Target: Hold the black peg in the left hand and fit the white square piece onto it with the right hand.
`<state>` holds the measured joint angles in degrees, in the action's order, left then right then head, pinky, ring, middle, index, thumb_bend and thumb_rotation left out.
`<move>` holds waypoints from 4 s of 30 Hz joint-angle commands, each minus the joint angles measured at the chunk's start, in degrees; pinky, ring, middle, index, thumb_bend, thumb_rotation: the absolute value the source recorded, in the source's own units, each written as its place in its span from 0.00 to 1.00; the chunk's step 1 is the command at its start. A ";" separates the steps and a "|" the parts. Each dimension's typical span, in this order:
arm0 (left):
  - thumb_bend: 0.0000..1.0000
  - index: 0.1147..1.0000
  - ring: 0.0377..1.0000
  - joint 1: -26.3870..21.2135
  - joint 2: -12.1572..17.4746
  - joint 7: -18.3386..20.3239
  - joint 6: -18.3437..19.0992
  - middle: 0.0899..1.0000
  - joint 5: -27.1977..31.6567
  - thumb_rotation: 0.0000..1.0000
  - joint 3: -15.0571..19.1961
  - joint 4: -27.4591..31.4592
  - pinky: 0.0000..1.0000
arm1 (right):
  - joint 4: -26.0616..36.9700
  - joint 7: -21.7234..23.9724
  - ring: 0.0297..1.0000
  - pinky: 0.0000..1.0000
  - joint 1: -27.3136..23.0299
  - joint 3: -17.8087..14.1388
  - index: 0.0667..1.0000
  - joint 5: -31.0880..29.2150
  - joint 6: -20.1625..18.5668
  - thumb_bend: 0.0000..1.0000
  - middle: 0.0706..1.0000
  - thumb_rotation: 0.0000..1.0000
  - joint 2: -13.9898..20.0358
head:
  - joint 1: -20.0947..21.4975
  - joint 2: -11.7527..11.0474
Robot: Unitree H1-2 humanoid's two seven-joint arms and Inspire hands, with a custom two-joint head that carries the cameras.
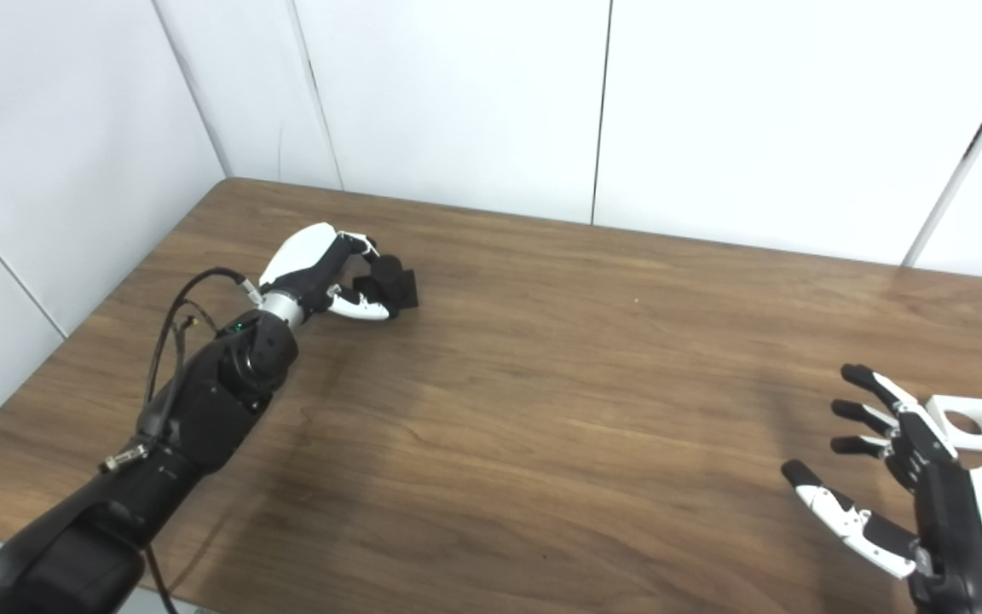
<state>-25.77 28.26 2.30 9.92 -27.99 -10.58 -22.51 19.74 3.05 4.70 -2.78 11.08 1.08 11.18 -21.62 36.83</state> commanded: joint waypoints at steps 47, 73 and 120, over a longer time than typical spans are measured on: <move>0.52 0.42 0.91 -1.38 -3.00 30.61 -13.97 0.82 15.40 0.07 -13.70 5.30 0.88 | -1.14 -2.31 0.78 0.67 -0.24 0.02 0.83 1.00 2.91 0.55 0.89 0.32 -1.81 | 10.44 2.41; 0.52 0.43 0.92 -1.68 0.49 27.88 -20.65 0.84 -3.11 0.07 -25.14 5.42 0.93 | -3.60 -6.03 0.76 0.61 -1.55 2.59 0.81 6.01 6.24 0.68 0.87 0.51 -3.42 | 27.31 5.73; 0.52 0.42 0.90 -0.01 5.24 25.59 -26.99 0.84 -1.72 0.06 -24.02 3.56 0.88 | -4.51 18.83 0.91 0.75 -22.77 0.91 0.85 29.12 -15.02 0.76 0.95 0.42 29.27 | 49.59 0.04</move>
<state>-31.04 29.69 22.46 -17.89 -24.65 -31.32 -16.01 15.97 20.15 -14.08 -2.09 39.46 -12.58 37.73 27.95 36.83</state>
